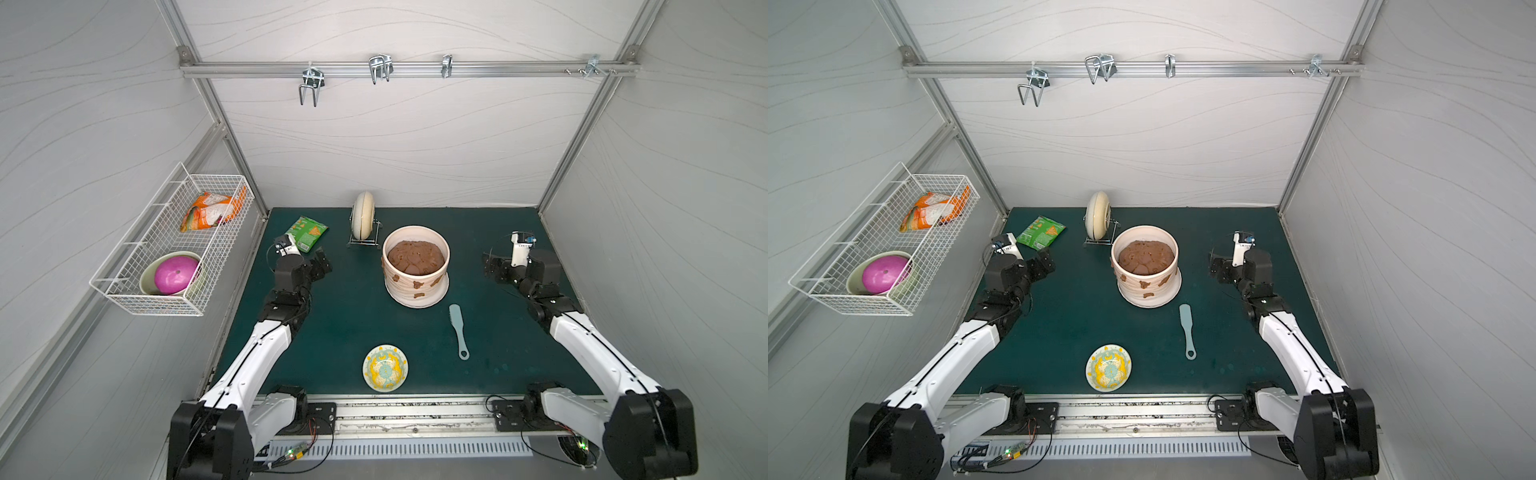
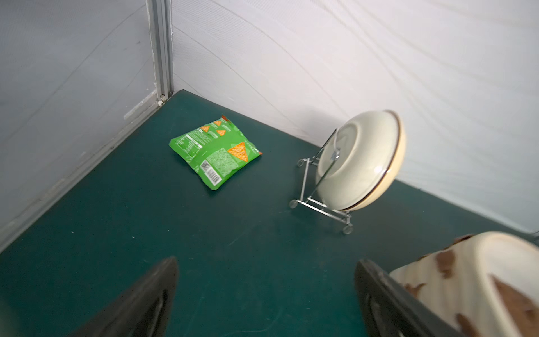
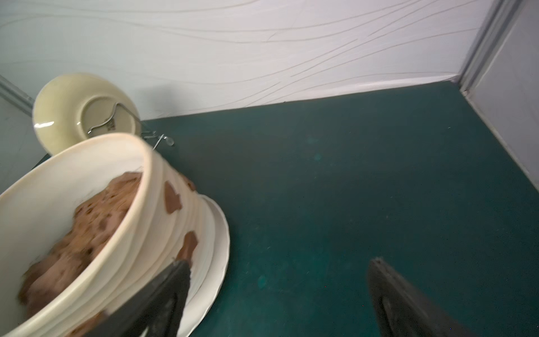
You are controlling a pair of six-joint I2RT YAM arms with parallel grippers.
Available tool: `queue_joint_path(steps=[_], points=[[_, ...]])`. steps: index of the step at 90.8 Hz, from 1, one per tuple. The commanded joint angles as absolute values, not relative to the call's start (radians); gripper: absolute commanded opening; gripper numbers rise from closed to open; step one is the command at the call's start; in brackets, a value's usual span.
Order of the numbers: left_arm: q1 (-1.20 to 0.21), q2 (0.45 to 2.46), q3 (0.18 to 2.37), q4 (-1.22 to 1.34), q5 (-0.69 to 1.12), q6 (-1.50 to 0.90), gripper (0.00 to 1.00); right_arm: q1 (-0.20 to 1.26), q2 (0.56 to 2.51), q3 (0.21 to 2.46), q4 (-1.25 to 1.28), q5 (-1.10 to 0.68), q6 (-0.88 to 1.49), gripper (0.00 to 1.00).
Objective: Scrub the dried mud off the ceramic pot
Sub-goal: Pick up the brush from the center of the board.
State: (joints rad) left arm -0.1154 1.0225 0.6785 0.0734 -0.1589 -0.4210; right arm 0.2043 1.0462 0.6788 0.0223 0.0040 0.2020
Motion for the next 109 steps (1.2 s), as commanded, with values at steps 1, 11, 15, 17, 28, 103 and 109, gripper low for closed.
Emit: queue_joint_path(steps=[1,11,15,17,28,103,109], points=[[-0.165,1.007,0.745,-0.133,-0.034,-0.602,1.0,0.258,0.985,0.712,-0.224,0.016,0.268,0.99],[-0.24,0.991,0.784,-0.26,0.034,-0.608,1.0,0.318,0.97,0.753,-0.399,0.016,0.269,0.99],[-0.255,0.977,0.783,-0.295,0.07,-0.61,1.0,0.335,0.957,0.758,-0.459,0.021,0.282,0.99],[-0.258,0.968,0.78,-0.31,0.092,-0.611,1.0,0.342,0.949,0.755,-0.479,0.019,0.289,0.99],[-0.279,0.898,0.76,-0.372,0.202,-0.63,1.0,0.404,0.899,0.708,-0.533,0.017,0.363,0.99],[-0.545,0.94,0.767,-0.406,0.333,-0.676,1.0,0.771,1.267,0.556,-0.275,0.207,0.591,0.49],[-0.55,0.945,0.766,-0.401,0.33,-0.678,1.0,0.773,1.271,0.55,-0.276,0.211,0.59,0.47]])
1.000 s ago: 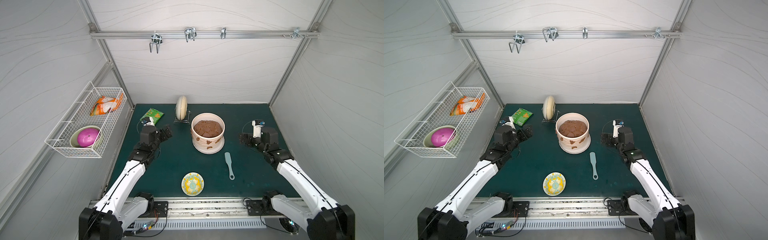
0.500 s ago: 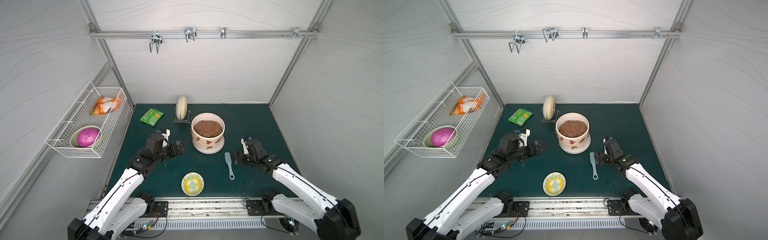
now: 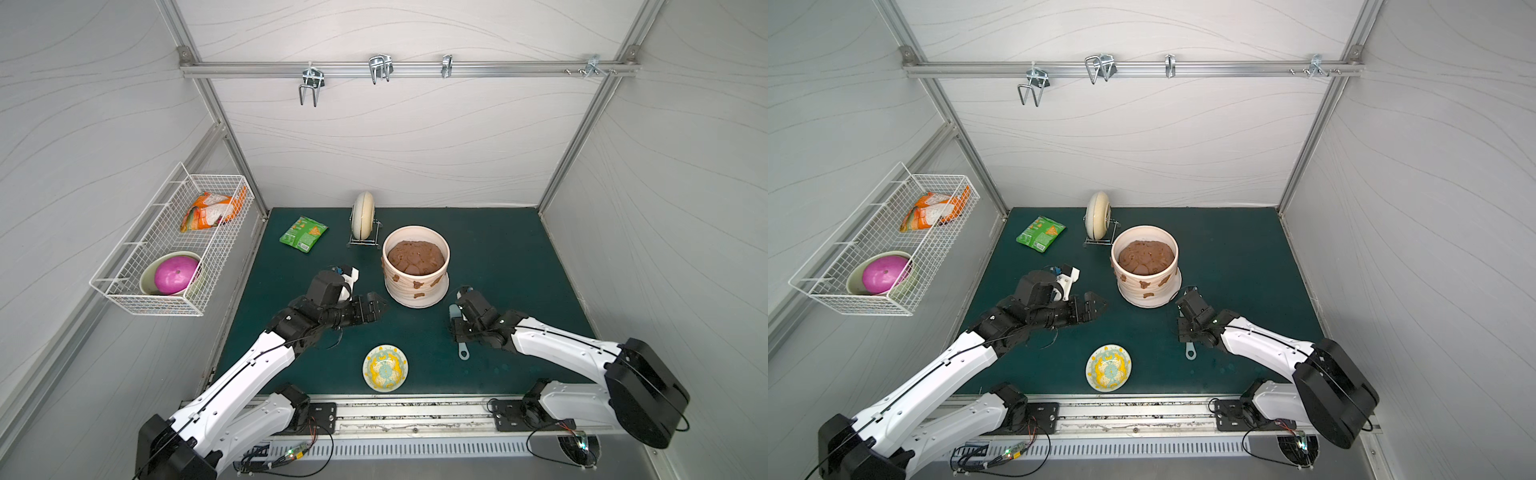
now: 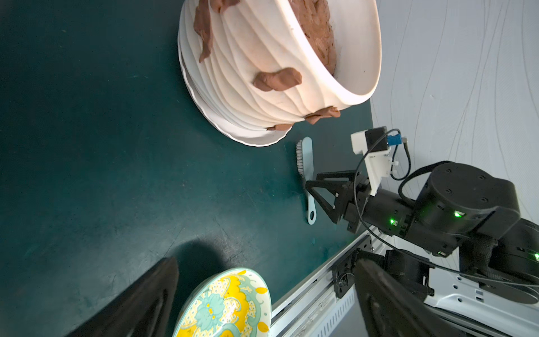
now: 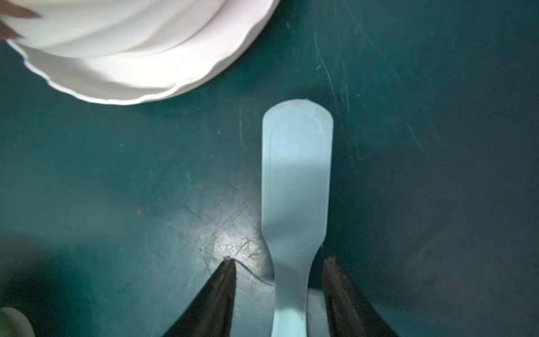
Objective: Scrub the dried mud off the ceramic pot
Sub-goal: Pick up the brush from the center of the board.
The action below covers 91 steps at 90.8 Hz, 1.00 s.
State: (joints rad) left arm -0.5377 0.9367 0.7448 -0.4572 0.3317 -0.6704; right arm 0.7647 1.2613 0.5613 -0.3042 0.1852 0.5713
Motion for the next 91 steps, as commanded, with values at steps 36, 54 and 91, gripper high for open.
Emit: queue_joint_path(steps=[36,54,91], points=[[-0.578,0.992,0.763,-0.371,0.329,-0.676,1.0,0.811,1.308,0.495,-0.255,0.245,0.612,0.36],[-0.595,1.008,0.766,-0.373,0.316,-0.671,1.0,0.811,1.312,0.483,-0.225,0.238,0.613,0.21],[-0.632,0.986,0.813,-0.347,0.277,-0.739,0.98,0.846,0.999,0.582,-0.391,0.309,0.49,0.11]])
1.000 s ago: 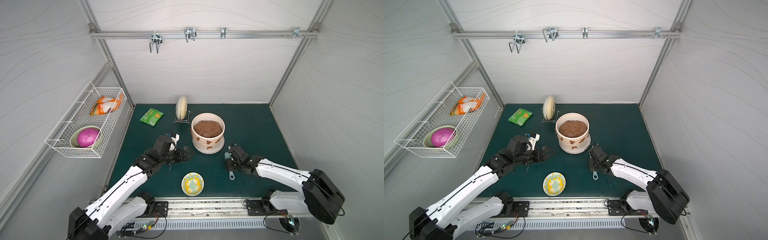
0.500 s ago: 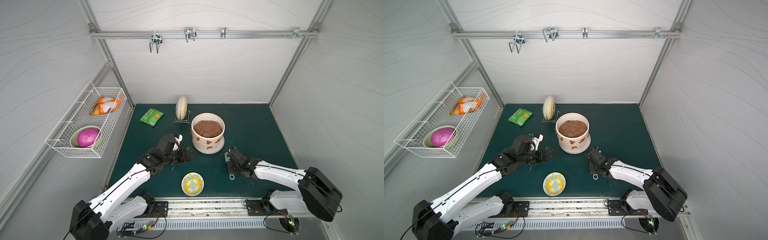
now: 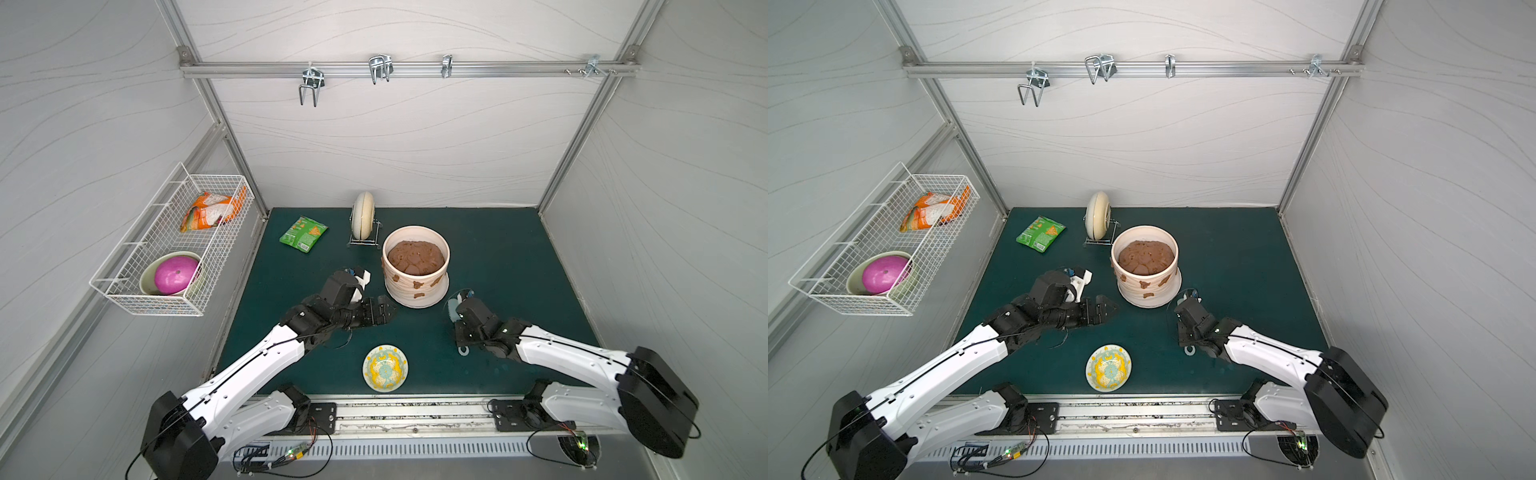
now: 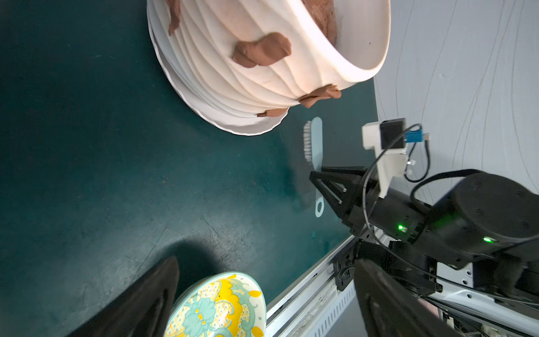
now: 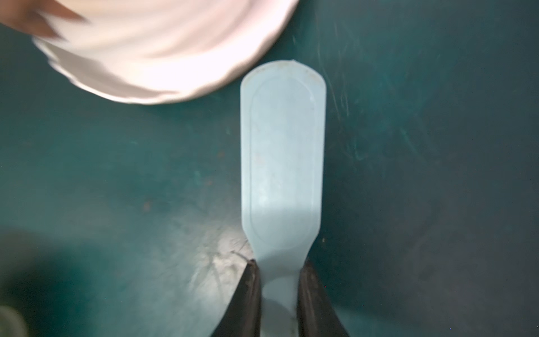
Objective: Scrub the dried mud off the ceramic pot
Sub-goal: Pick up the brush from the center of the board.
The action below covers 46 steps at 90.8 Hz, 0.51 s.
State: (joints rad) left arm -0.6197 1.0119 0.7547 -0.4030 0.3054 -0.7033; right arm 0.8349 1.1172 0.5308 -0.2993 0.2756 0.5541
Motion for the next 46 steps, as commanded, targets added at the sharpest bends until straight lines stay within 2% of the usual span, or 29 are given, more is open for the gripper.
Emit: queue_joint_path(steps=[1,18,46], points=[[-0.634,0.985,0.815,-0.344,0.274,-0.745,0.98,0.847,0.986,0.585,-0.392,0.308,0.485,0.11],[-0.681,1.019,0.892,-0.272,0.215,-0.827,0.94,0.861,0.89,0.679,-0.406,0.2,0.355,0.09],[-0.79,1.191,1.068,-0.238,0.118,-0.881,0.87,0.943,0.967,0.862,-0.408,0.119,0.24,0.08]])
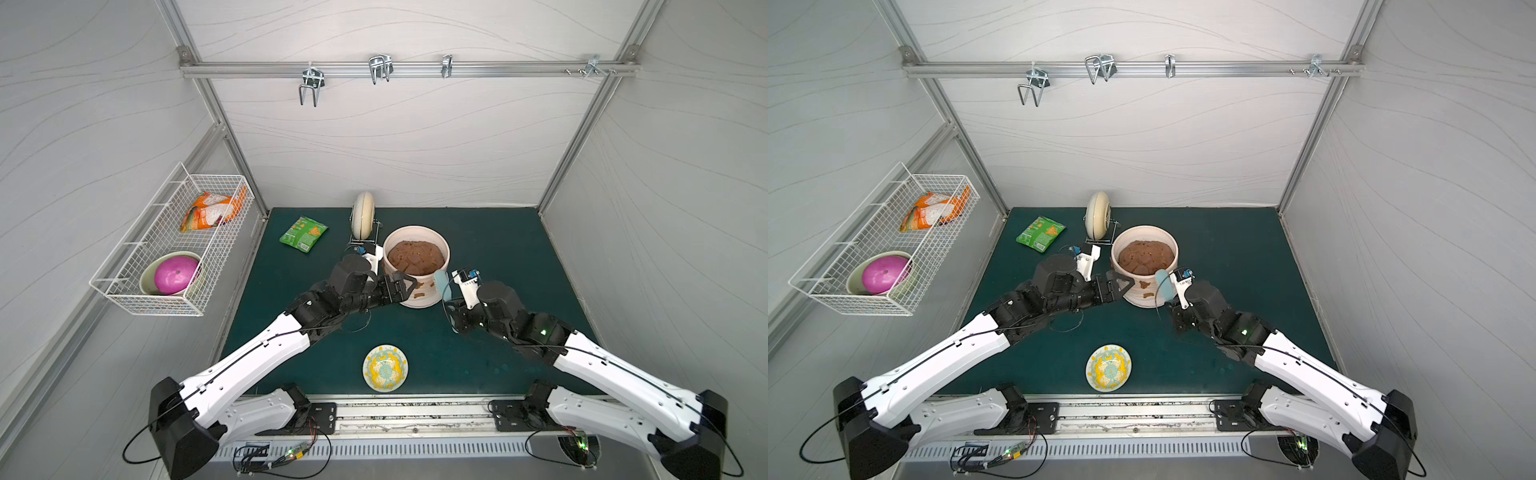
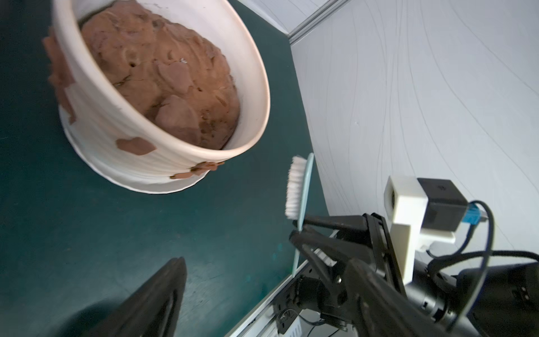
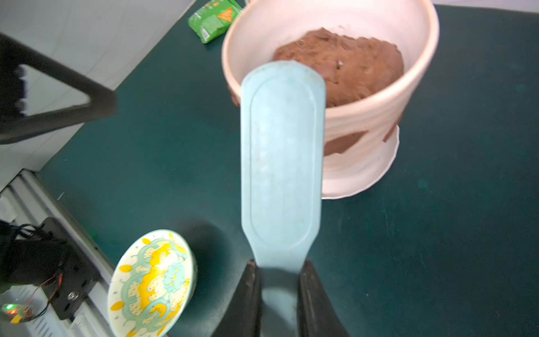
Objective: Scrub the dried mud off the ceramic pot
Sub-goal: Pick up the brush from the center of the board.
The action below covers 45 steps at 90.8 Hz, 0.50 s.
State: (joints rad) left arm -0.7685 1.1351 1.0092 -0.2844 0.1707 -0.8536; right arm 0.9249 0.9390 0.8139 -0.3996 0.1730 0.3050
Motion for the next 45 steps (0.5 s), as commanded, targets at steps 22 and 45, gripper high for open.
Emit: queue_joint_path(steps=[22,45], points=[[-0.792,1.244,1.092,-0.202,0.114,-0.93,0.72,0.976,1.028,0.925,-0.39,0.083,0.203,0.08],[-0.792,1.264,1.09,-0.188,0.122,-0.964,0.51,0.986,1.057,0.959,-0.38,0.048,0.185,0.08]])
